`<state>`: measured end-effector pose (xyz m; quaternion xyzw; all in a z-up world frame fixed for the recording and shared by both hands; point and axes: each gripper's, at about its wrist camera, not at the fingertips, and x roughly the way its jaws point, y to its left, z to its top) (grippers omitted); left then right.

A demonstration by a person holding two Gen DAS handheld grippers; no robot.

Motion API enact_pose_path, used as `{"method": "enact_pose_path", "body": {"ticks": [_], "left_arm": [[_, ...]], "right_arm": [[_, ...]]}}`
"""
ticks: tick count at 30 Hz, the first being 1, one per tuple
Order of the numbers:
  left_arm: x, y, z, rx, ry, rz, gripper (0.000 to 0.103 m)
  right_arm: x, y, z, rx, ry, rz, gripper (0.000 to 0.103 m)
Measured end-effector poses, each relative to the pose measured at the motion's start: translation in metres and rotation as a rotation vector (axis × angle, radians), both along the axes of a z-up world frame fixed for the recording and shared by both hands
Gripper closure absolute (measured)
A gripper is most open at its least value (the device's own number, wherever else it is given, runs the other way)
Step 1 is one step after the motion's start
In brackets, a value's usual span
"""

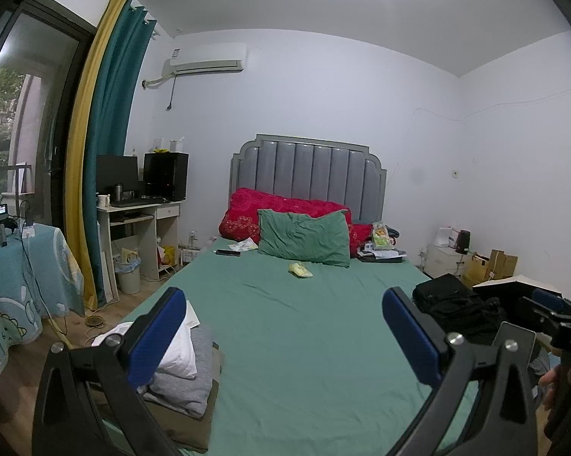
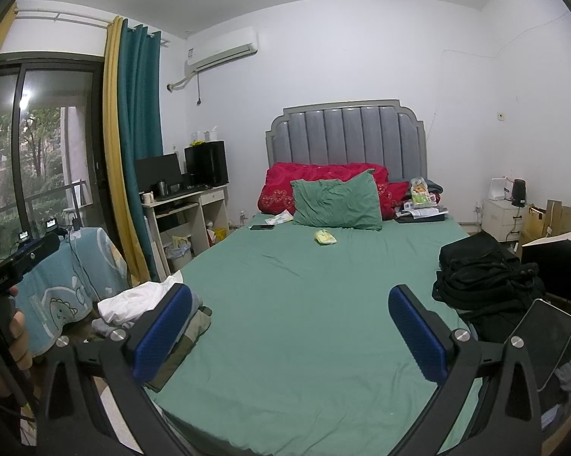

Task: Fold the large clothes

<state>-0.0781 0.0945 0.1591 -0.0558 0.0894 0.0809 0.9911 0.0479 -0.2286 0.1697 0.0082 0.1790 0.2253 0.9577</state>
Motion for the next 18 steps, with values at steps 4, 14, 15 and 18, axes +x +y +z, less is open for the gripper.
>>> {"method": "enact_pose_path", "body": {"ticks": [4, 14, 15, 18], "left_arm": [[0.0005, -0.0001, 0.0001, -0.001, 0.003, -0.002, 0.000], [0.0006, -0.0008, 0.0003, -0.001, 0.002, -0.001, 0.000], [0.0005, -0.0012, 0.0003, -0.001, 0.003, -0.001, 0.000], [0.0002, -0.0022, 0.0003, -0.001, 0.004, 0.000, 0.000]], "right_arm": [[-0.0003, 0.0001, -0.0001, 0.000, -0.001, 0.000, 0.001], [-0.0013, 0.0015, -0.0007, 0.000, 0.001, 0.000, 0.000], [-0.0015, 0.0018, -0.0007, 0.000, 0.002, -0.001, 0.000], [-0.0017, 0.0024, -0.0005, 0.000, 0.001, -0.001, 0.000]]}}
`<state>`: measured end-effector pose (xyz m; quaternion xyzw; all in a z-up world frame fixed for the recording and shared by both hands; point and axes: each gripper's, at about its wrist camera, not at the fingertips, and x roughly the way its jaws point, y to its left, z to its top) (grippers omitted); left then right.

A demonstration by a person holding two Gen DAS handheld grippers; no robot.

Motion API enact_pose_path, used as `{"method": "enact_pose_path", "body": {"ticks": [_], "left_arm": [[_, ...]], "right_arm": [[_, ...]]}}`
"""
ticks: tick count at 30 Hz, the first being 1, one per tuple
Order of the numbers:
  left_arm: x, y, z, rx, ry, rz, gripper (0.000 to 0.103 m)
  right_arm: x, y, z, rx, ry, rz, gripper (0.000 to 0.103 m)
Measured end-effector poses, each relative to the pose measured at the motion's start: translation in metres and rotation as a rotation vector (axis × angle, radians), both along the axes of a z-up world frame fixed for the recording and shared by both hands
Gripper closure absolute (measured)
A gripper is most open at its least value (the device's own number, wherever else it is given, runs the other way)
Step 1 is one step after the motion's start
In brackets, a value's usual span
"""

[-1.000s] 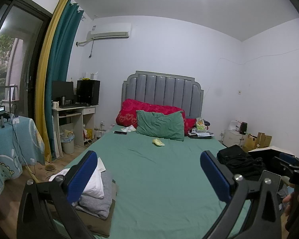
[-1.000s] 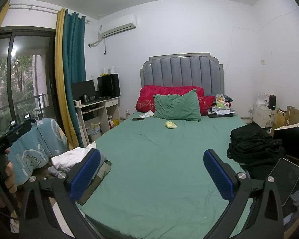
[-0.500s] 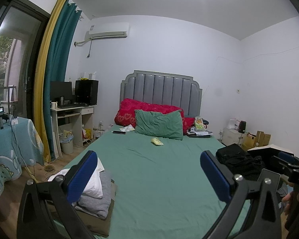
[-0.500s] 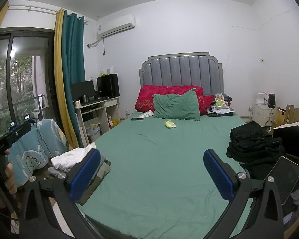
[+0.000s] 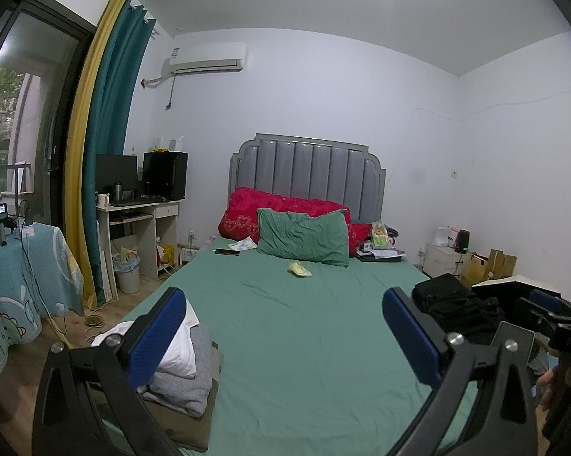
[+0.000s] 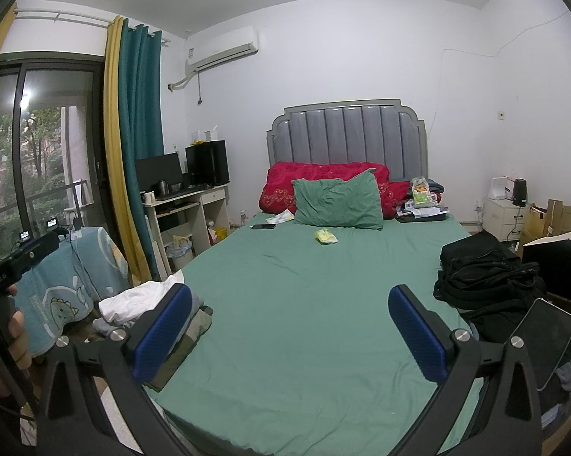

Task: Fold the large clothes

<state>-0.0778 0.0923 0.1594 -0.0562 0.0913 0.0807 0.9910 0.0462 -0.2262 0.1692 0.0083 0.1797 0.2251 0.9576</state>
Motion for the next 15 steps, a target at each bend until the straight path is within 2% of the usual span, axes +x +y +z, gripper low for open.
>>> {"method": "enact_pose_path", "body": {"ticks": [15], "left_arm": [[0.0000, 0.0010, 0.0000, 0.000, -0.003, 0.000, 0.000]], "right_arm": [[-0.0016, 0.0014, -0.0002, 0.000, 0.003, 0.002, 0.000]]}}
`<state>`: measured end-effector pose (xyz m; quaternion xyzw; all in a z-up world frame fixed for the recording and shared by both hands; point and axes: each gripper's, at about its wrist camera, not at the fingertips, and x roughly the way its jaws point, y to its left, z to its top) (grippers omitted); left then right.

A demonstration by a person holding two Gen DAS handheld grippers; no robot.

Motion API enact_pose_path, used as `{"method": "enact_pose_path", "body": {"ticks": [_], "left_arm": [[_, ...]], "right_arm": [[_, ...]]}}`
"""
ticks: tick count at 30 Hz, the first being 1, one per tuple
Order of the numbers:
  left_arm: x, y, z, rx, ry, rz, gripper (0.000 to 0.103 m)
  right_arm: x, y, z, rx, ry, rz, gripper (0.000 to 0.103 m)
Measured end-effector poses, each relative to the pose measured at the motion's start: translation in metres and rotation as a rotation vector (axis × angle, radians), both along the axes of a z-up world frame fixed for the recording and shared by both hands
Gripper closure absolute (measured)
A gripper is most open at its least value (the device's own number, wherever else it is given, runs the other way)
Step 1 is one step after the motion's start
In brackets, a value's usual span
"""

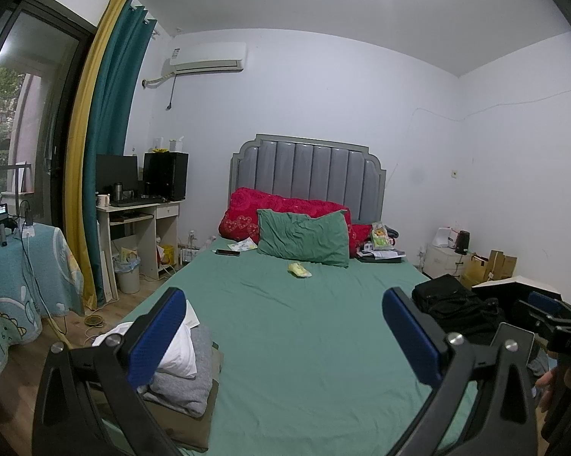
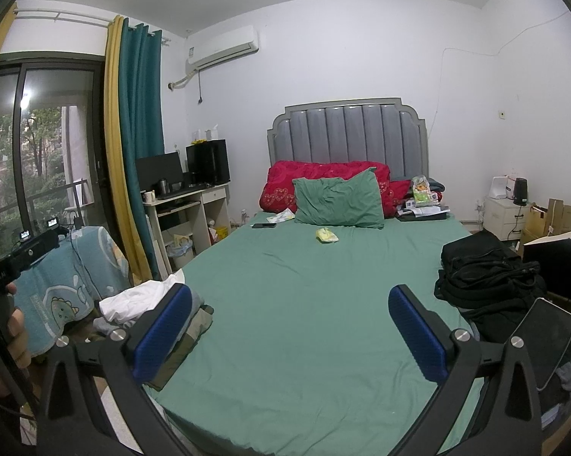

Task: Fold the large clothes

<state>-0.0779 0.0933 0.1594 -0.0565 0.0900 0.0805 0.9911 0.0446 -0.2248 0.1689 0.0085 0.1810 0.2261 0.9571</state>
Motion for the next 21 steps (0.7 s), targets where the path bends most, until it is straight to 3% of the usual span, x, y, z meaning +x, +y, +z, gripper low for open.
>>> {"method": "enact_pose_path", "body": {"ticks": [21], "left_arm": [[-0.0003, -0.0012, 0.0003, -0.001, 0.008, -0.001, 0.000]], "right_arm": [[0.0015, -0.0011, -0.0003, -0.002, 0.005, 0.006, 0.000]]}}
